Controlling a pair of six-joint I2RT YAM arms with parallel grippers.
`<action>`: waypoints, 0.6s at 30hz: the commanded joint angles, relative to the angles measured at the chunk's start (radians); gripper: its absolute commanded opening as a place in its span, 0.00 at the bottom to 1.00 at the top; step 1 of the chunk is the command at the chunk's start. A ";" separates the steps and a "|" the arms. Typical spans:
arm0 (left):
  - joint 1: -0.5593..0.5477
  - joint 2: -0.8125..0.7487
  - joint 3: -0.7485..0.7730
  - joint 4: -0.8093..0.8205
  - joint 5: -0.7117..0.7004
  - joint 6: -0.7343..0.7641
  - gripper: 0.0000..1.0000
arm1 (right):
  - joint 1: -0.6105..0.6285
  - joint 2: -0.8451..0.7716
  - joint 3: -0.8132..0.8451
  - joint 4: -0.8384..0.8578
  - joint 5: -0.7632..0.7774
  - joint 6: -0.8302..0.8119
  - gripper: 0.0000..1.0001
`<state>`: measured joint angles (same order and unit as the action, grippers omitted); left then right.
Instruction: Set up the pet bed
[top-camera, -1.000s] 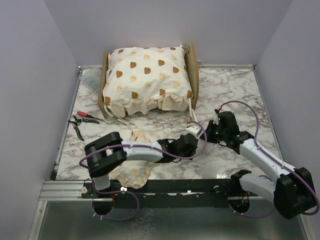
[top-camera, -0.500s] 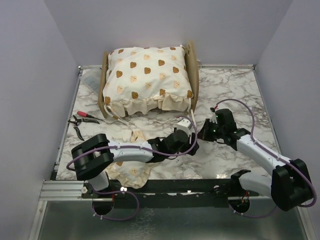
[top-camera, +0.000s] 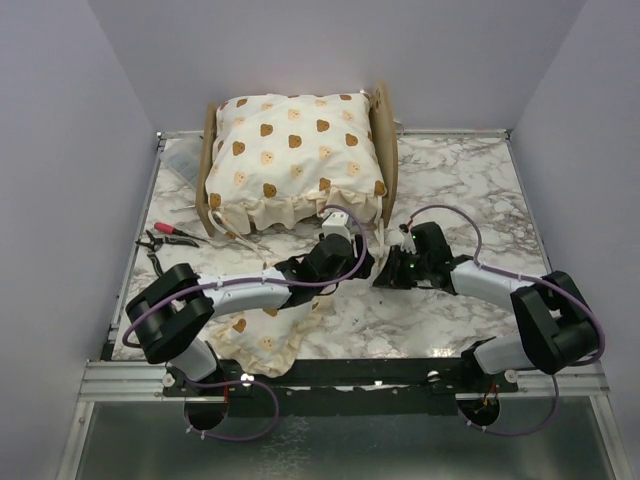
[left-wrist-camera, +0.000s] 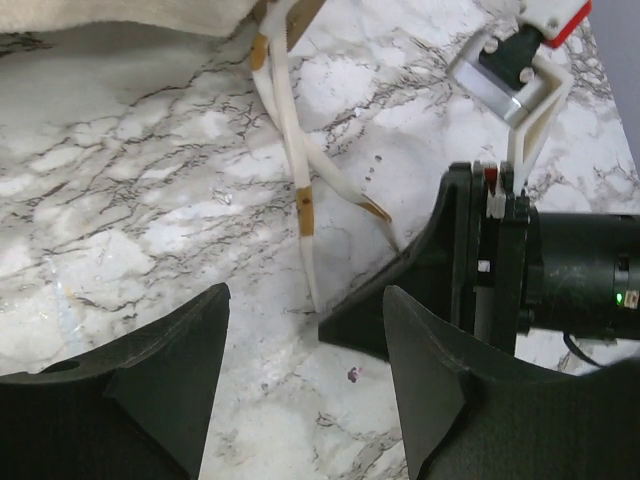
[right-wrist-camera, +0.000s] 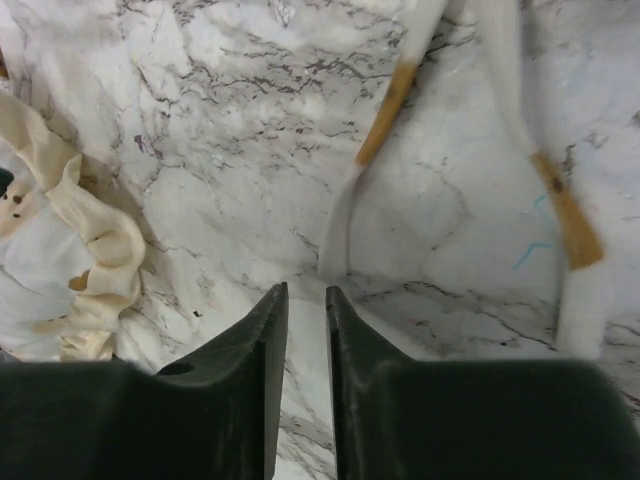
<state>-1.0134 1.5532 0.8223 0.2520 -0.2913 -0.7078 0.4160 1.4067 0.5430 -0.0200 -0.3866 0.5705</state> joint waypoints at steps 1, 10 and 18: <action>0.030 0.005 0.000 0.008 -0.025 0.004 0.65 | 0.027 0.002 0.011 -0.036 0.005 -0.036 0.31; 0.044 0.060 0.045 0.024 -0.018 0.054 0.65 | 0.027 -0.209 0.111 -0.403 0.356 -0.109 0.50; 0.051 0.082 0.078 0.025 -0.023 0.103 0.65 | 0.027 -0.122 0.170 -0.380 0.515 -0.154 0.50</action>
<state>-0.9691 1.6226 0.8696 0.2569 -0.2962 -0.6453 0.4419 1.2213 0.6941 -0.3626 0.0105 0.4534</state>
